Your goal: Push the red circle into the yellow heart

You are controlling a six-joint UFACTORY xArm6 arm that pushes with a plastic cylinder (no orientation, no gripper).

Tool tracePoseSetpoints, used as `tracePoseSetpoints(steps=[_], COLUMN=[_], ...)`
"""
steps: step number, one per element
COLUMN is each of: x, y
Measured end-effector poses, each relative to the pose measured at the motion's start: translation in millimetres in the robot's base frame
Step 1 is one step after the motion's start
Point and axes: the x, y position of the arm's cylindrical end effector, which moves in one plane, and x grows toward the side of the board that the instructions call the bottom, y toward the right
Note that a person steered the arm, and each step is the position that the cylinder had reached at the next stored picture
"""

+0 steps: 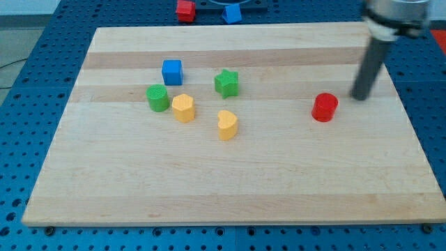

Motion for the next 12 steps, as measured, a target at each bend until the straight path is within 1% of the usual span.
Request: tracePoseSetpoints(steps=[1, 2, 3, 4, 5, 6, 10, 11, 12], x=[47.3, 42.3, 31.9, -6.7, 13.5, 23.9, 25.4, 5.9, 38.1], y=[-39.9, -103.0, -73.7, -96.8, -172.7, -212.1, -212.8, -195.9, -126.4])
